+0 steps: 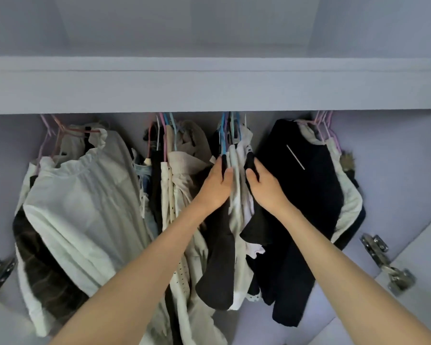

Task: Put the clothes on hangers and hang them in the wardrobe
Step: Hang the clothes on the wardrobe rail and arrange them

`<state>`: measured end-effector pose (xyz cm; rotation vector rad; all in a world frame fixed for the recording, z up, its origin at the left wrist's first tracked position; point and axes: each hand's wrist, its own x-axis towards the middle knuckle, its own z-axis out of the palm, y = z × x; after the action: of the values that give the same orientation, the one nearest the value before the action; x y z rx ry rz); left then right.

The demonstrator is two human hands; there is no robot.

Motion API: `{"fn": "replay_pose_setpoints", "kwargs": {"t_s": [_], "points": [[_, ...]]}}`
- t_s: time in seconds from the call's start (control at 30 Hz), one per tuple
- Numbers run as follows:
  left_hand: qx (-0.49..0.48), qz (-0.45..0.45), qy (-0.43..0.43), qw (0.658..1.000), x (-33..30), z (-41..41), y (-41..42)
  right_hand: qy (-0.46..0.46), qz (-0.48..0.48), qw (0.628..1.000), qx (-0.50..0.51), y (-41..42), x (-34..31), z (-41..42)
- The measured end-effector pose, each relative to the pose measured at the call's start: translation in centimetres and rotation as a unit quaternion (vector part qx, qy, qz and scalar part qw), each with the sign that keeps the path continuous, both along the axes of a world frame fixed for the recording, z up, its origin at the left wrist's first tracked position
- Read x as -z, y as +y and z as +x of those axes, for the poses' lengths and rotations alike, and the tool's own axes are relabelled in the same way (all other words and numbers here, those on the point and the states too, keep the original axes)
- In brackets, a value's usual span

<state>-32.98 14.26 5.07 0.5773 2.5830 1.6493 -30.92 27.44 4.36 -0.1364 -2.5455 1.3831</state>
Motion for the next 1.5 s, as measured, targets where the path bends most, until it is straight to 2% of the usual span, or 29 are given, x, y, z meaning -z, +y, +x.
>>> {"fn": "replay_pose_setpoints", "kwargs": {"t_s": [0.13, 0.37, 0.6, 0.83, 1.0, 1.3, 1.43, 1.5], "points": [[-0.016, 0.027, -0.030, 0.999, 1.0, -1.8, 1.5, -0.027, -0.088, 0.995, -0.036, 0.5, 0.6, -1.3], [0.010, -0.074, -0.007, 0.997, 0.3, -2.2, 3.7, -0.022, -0.155, 0.987, -0.026, 1.2, 0.1, -0.3], [0.049, -0.127, 0.022, 0.990, -0.6, -2.6, 4.0, -0.015, -0.174, 0.984, -0.022, 1.7, -0.2, 0.1], [0.058, -0.096, 0.029, 0.993, -0.3, -2.5, 4.4, 0.001, -0.238, 0.971, -0.024, 1.1, 0.1, 0.1], [0.075, -0.094, 0.017, 0.993, 0.0, -3.1, 5.5, -0.004, -0.225, 0.974, -0.021, 2.5, 0.4, -0.4], [0.051, -0.099, 0.001, 0.994, 0.6, -3.0, 5.0, -0.032, -0.177, 0.981, -0.076, 2.4, 0.3, -0.7], [0.065, -0.044, -0.022, 0.997, 1.2, -2.9, 4.7, -0.042, -0.191, 0.977, -0.091, 2.5, 0.1, -0.3], [0.079, -0.039, -0.013, 0.996, 1.2, -2.0, 4.2, -0.039, -0.169, 0.980, -0.098, 2.5, 0.1, 0.3]]}}
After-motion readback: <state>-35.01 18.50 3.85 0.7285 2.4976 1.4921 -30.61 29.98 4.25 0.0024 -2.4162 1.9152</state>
